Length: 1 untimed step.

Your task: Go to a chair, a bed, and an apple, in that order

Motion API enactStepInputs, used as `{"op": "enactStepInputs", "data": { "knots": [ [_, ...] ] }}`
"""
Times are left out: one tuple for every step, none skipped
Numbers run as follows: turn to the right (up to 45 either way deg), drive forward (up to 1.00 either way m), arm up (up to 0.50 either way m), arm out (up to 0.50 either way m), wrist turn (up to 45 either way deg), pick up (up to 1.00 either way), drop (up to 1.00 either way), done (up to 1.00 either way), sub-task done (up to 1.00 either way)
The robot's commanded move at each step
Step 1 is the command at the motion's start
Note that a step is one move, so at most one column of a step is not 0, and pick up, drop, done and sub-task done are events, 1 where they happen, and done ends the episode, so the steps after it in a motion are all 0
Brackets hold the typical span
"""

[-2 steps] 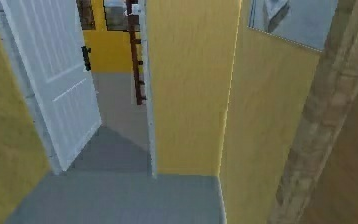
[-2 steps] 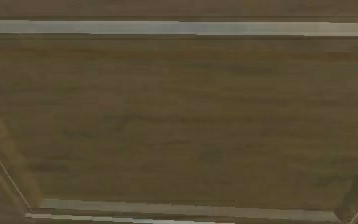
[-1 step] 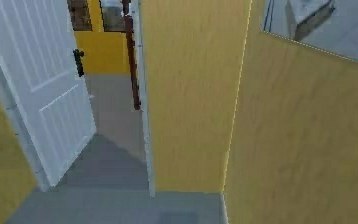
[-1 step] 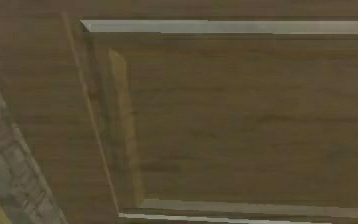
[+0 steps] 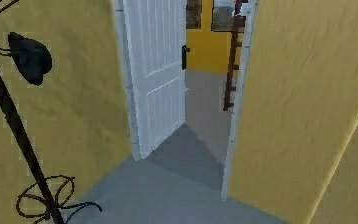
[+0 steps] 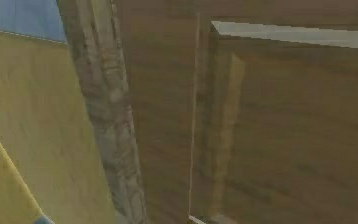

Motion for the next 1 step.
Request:
{"op": "enactStepInputs", "data": {
  "knots": [
    [0.0,1.00,0.00,0.00,0.0,0.00,0.00,0.00,0.00]
  ]
}}
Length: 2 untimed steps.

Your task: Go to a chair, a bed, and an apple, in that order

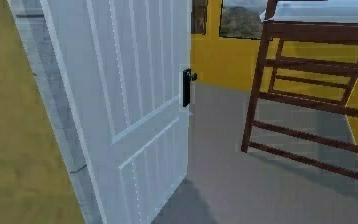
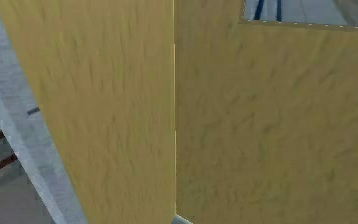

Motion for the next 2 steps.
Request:
{"op": "enactStepInputs", "data": {
  "knots": [
    [-3.0,0.00,0.00,0.00,0.0,0.00,0.00,0.00,0.00],
    [0.0,0.40,0.00,0.00,0.0,0.00,0.00,0.00,0.00]
  ]
}}
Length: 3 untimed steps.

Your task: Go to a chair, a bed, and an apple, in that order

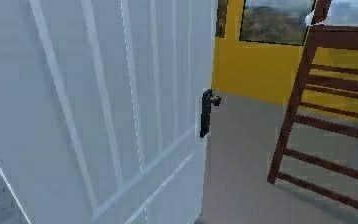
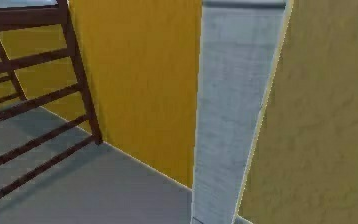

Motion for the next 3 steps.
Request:
{"op": "enactStepInputs", "data": {
  "knots": [
    [33.0,0.00,0.00,0.00,0.0,0.00,0.00,0.00,0.00],
    [0.0,0.75,0.00,0.00,0.0,0.00,0.00,0.00,0.00],
    [15.0,0.00,0.00,0.00,0.0,0.00,0.00,0.00,0.00]
  ]
}}
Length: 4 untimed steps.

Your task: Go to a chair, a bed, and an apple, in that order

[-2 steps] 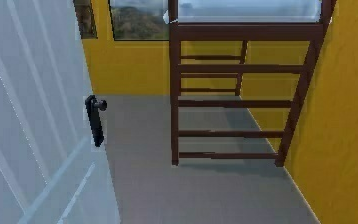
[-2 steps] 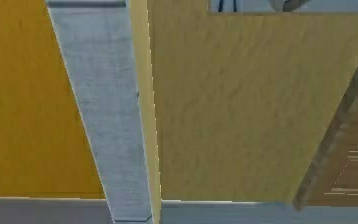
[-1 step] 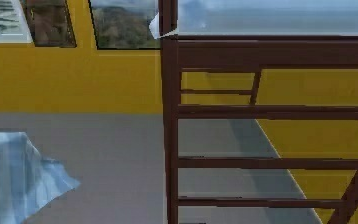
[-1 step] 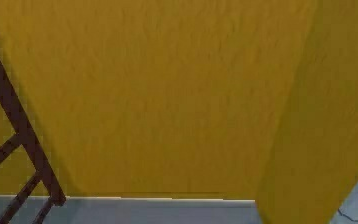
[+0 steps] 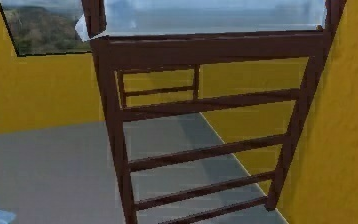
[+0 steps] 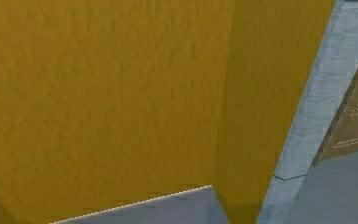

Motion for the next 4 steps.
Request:
{"op": "enactStepInputs", "data": {
  "knots": [
    [0.0,0.00,0.00,0.00,0.0,0.00,0.00,0.00,1.00],
    [45.0,0.00,0.00,0.00,0.0,0.00,0.00,0.00,0.00],
    [45.0,0.00,0.00,0.00,0.0,0.00,0.00,0.00,0.00],
    [45.0,0.00,0.00,0.00,0.0,0.00,0.00,0.00,0.00]
  ]
}}
